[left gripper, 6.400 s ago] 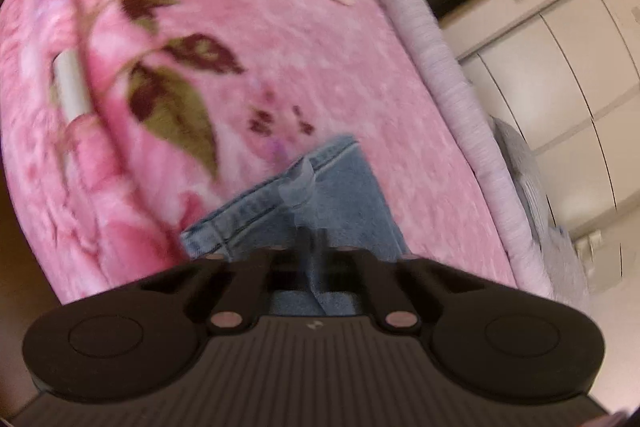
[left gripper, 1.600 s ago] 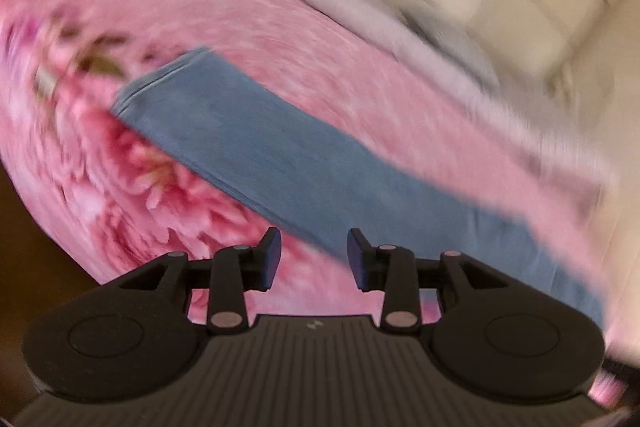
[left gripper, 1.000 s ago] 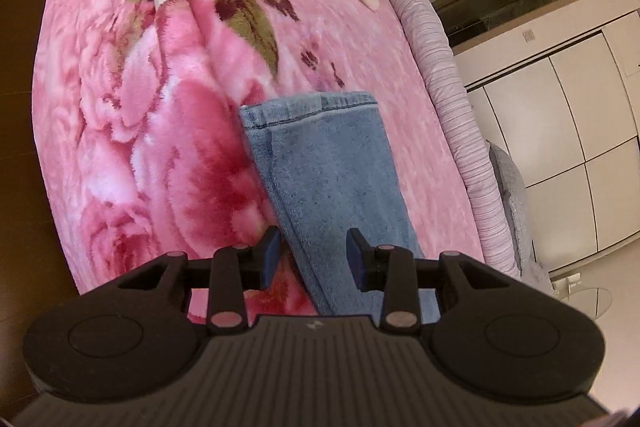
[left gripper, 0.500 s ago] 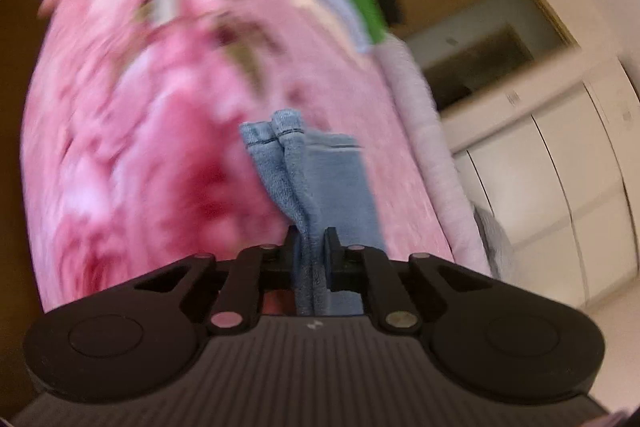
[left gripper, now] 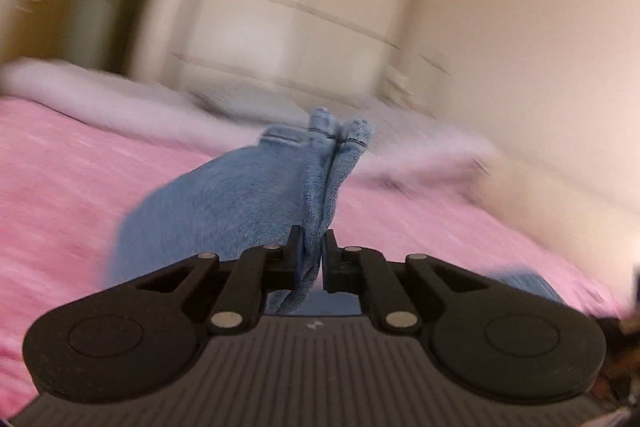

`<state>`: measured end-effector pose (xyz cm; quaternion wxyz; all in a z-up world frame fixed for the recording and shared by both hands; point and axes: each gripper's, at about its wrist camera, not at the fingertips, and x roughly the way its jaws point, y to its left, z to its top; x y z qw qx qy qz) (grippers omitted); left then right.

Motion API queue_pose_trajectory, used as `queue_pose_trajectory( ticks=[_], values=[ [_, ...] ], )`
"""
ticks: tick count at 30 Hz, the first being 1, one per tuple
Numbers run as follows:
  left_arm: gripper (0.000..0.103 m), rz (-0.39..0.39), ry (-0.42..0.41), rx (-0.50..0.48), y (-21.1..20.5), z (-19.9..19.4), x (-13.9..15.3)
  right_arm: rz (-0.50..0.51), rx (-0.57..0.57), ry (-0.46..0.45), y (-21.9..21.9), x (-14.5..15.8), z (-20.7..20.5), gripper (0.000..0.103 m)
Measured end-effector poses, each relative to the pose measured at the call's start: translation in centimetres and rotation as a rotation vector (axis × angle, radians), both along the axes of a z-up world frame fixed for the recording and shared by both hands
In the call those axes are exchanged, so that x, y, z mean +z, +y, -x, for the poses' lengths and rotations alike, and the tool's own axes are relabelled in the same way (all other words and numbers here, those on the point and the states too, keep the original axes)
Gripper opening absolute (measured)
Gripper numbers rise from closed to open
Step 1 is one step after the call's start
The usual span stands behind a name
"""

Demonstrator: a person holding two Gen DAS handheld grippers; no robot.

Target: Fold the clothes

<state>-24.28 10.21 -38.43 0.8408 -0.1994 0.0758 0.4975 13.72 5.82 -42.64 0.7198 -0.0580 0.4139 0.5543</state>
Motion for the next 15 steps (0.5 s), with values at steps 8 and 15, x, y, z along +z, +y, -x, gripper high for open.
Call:
queue_pose_trajectory(
  ticks=[8, 15],
  values=[
    [0.015, 0.313, 0.162, -0.257, 0.0, -6.7, -5.9, -0.014, 0.016, 0.154, -0.7, -1.0, -1.1, 0.048],
    [0.017, 0.335, 0.164, -0.099, -0.6, 0.3, -1.6, -0.064, 0.089, 0.591, -1.1, -3.2, -0.1, 0.048]
  ],
)
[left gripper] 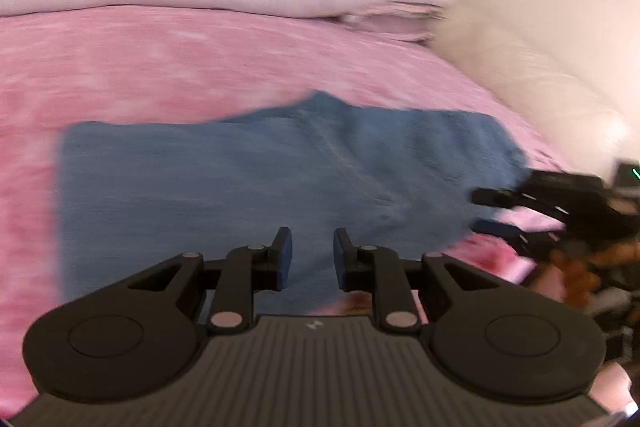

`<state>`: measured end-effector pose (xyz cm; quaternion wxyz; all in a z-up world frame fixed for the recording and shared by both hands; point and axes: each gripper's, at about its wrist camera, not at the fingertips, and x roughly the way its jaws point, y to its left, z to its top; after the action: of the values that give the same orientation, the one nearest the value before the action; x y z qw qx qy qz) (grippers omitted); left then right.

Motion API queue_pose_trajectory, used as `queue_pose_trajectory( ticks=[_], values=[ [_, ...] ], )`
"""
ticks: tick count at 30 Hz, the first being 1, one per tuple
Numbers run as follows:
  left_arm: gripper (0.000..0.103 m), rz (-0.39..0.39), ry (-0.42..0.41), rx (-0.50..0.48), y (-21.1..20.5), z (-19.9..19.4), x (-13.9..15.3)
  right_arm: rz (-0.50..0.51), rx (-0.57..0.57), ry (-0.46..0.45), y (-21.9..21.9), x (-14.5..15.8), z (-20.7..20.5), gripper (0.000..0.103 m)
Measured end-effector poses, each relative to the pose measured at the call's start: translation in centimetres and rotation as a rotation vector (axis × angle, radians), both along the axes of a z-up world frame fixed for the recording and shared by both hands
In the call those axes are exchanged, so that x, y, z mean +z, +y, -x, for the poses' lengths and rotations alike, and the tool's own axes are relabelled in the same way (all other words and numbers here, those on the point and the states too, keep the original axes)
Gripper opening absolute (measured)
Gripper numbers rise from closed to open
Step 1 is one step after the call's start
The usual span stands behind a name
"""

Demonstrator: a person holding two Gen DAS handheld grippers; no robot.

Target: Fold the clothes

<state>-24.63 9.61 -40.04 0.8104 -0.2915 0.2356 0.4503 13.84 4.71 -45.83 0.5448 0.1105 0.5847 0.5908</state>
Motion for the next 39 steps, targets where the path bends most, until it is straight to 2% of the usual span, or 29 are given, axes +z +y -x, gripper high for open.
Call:
queue_pose_trajectory(
  ticks=[3, 5, 8, 10, 14, 15, 16, 17, 19, 21, 23, 26, 30, 32, 33, 36, 39],
  values=[
    [0.017, -0.004, 0.048, 0.078, 0.7, 2.4, -0.2, 0.029, 0.040, 0.153, 1.1, -1.2, 1.9, 0.048],
    [0.017, 0.011, 0.055, 0.123, 1.8, 4.1, -0.7, 0.074, 0.055, 0.178, 2.1, -1.9, 3.1, 0.048],
    [0.017, 0.037, 0.023, 0.156, 2.4, 5.7, -1.1, 0.109, 0.057, 0.178, 3.5, -2.1, 4.4, 0.048],
    [0.017, 0.053, -0.002, 0.164, 2.7, 6.6, -1.3, 0.133, 0.059, 0.147, 4.4, -1.8, 5.2, 0.048],
    [0.017, 0.067, -0.044, 0.168, 3.2, 7.3, -1.7, 0.114, 0.043, 0.081, 6.1, -2.1, 7.1, 0.046],
    [0.017, 0.072, -0.057, 0.170, 3.6, 7.3, -1.7, 0.104, 0.041, 0.040, 6.1, -2.2, 7.5, 0.024],
    [0.017, 0.077, -0.070, 0.171, 4.0, 7.2, -1.8, 0.085, 0.048, -0.011, 5.9, -2.1, 7.9, 0.006],
    [0.017, 0.082, -0.083, 0.173, 4.3, 7.2, -1.8, 0.064, 0.058, -0.064, 5.7, -2.0, 8.4, 0.006],
    [0.017, 0.066, -0.110, 0.149, 4.9, 6.9, -1.1, -0.047, 0.061, -0.144, 4.9, -0.4, 8.2, 0.006],
    [0.017, 0.044, -0.137, 0.120, 5.4, 6.5, -0.3, -0.178, 0.042, -0.259, 3.9, 2.3, 7.3, 0.005],
    [0.018, 0.022, -0.130, 0.077, 6.0, 5.3, 0.2, -0.290, 0.005, -0.373, 2.7, 4.8, 5.9, 0.005],
    [0.018, 0.016, -0.114, 0.002, 7.1, 2.8, 0.1, -0.303, -0.126, -0.497, 1.2, 6.0, 1.4, 0.005],
    [0.017, 0.095, -0.138, -0.110, 8.4, -1.2, -2.1, -0.117, -0.258, -0.453, 0.9, 2.4, -6.2, 0.005],
    [0.016, 0.115, -0.108, -0.127, 8.7, -3.1, -2.9, -0.064, -0.273, -0.343, 0.9, 0.5, -8.9, 0.006],
    [0.016, 0.112, -0.094, -0.138, 8.6, -3.8, -3.0, -0.069, -0.278, -0.307, 0.7, 0.3, -9.7, 0.006],
    [0.017, 0.098, -0.080, -0.159, 8.6, -5.0, -2.9, -0.176, -0.244, -0.424, 0.4, 2.5, -9.1, 0.005],
    [0.017, 0.081, -0.085, -0.148, 8.6, -5.4, -2.8, -0.343, -0.264, -0.514, -0.9, 5.2, -9.0, 0.005]
  ],
)
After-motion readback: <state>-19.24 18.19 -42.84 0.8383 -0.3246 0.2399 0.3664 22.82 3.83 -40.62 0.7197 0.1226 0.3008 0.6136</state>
